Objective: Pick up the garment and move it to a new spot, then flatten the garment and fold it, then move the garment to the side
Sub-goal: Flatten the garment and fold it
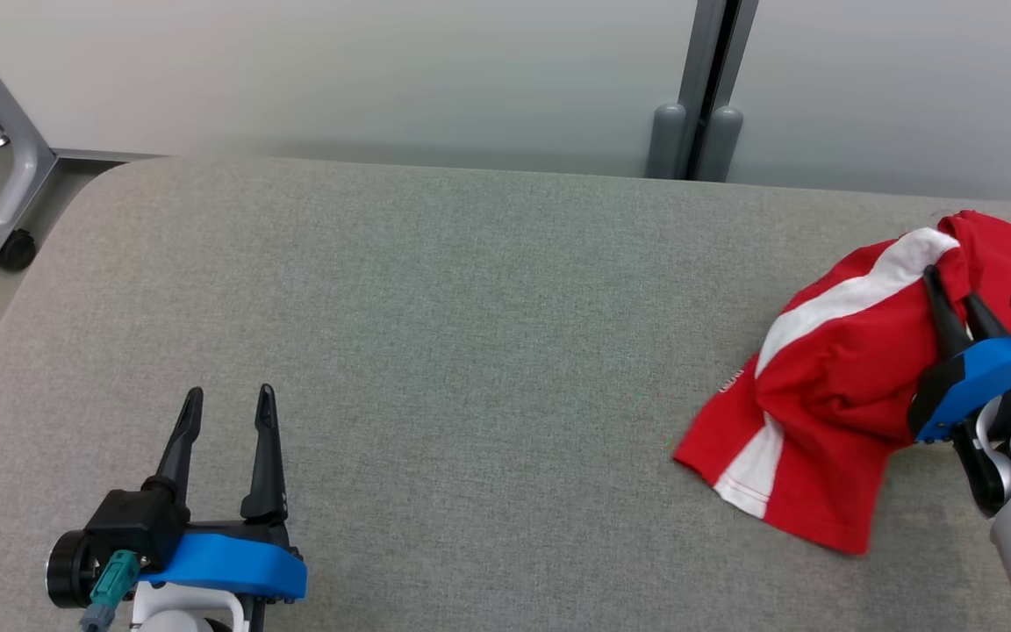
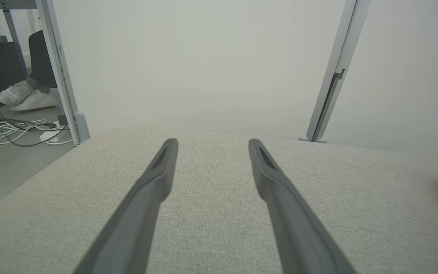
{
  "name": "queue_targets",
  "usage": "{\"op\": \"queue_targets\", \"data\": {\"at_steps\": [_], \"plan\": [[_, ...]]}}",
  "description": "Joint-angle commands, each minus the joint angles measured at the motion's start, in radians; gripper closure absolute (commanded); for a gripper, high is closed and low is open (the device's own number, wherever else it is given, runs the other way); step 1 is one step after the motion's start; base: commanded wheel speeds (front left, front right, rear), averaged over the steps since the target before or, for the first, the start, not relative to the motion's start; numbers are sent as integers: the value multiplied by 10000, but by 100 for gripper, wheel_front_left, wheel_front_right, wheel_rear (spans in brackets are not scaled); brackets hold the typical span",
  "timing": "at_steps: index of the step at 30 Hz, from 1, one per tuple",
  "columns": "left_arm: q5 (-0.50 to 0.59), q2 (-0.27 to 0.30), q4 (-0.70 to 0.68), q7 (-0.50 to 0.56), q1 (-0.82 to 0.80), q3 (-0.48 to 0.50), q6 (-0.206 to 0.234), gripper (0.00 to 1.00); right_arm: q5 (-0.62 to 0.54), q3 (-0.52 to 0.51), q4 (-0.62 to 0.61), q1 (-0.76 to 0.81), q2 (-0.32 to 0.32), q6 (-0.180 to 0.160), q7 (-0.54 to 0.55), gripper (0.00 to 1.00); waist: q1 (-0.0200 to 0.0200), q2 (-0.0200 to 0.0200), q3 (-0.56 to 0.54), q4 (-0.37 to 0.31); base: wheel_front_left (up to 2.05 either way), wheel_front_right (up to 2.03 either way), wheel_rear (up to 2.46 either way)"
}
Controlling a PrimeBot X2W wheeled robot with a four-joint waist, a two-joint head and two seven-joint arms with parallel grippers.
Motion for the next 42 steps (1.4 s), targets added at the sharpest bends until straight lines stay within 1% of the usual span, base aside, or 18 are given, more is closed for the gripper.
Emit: {"op": "queue_targets", "data": {"at_steps": [1, 2, 4, 6, 7, 8, 9, 10, 14, 21, 24, 28, 29, 30, 31, 36, 38, 42], "plan": [[37, 6, -5, -45, 56, 21, -43, 0, -90, -66, -207, 95, -32, 1, -27, 100, 1, 0, -37, -14, 0, 0, 0], [54, -7, 16, -45, 81, -3, -49, 0, -223, -137, -624, 180, 56, 1, -26, 100, 1, 0, -101, -1, 0, 0, 0], [64, -16, 33, -45, 101, -52, -57, 0, -374, -33, -1002, 244, 245, 2, -25, 100, 1, 0, -175, 44, 0, 0, 0], [58, -28, 34, -45, 137, -92, -62, 0, -508, 190, -1298, 228, 472, 1, -27, 100, 1, 0, -253, 117, 0, 0, 0], [58, -28, 34, -45, 137, -92, -62, 0, -508, 190, -1298, 228, 472, 1, -27, 100, 1, 0, -253, 117, 0, 0, 0], [42, -35, 33, -45, 153, -93, -65, 0, -540, 342, -1410, 176, 586, 1, -26, 100, 1, 0, -286, 160, 0, 0, 0], [21, -54, 46, -45, 197, -121, -70, 0, -614, 771, -1585, 86, 904, 1, 24, 100, 1, 0, -352, 259, 0, 0, 0], [21, -54, 46, -45, 197, -121, -70, 0, -614, 771, -1585, 86, 904, 1, 24, 100, 1, 0, -352, 259, 0, 0, 0], [-14, -73, 79, -47, 211, -140, -70, 0, -533, 1929, -1681, 3, 1526, 1, 221, 100, 1, 0, -421, 510, 0, 0, 0], [-47, -106, 91, -45, 150, -140, -78, 0, -67, 4217, -1217, 82, 2449, 1, 249, 100, 1, 0, -321, 957, 0, 0, 0], [-67, -119, 106, -45, 148, -98, -82, 0, 255, 5309, -1081, 313, 2716, 1, 194, 100, 1, 0, -259, 1045, 0, 0, 0], [-95, -136, 117, -45, 127, -34, -86, 0, 825, 6620, -1044, 559, 2831, 1, 120, 100, 1, 0, -200, 1030, 0, 0, 0], [-96, -140, 123, -46, 121, -15, -86, 0, 961, 6865, -1058, 609, 2847, 1, 99, 88, 1, 0, -190, 1004, 0, 0, 0], [-96, -141, 128, -46, 119, 18, -87, 0, 1084, 7061, -1052, 626, 2855, 1, 87, 52, 1, 0, -187, 956, 0, 0, 0], [-91, -146, 131, -46, 105, 36, -86, 0, 1215, 7193, -1058, 645, 2854, 1, 59, 0, 1, 0, -185, 905, 0, 0, 0], [-4, -150, 94, -46, 158, 157, -66, 0, 1614, 7152, -1253, 503, 2860, 1, -26, 0, 1, 0, -253, 522, 0, 0, 0], [23, -152, 58, -46, 236, 221, -49, 0, 1591, 6874, -1460, 450, 2819, 1, -32, 0, 1, 0, -299, 351, 0, 0, 0], [76, -147, -43, -46, 335, 374, -8, 0, 1279, 6030, -2113, 795, 2339, 1, -23, 0, 1, 0, -389, 33, 0, 0, 0]]}}
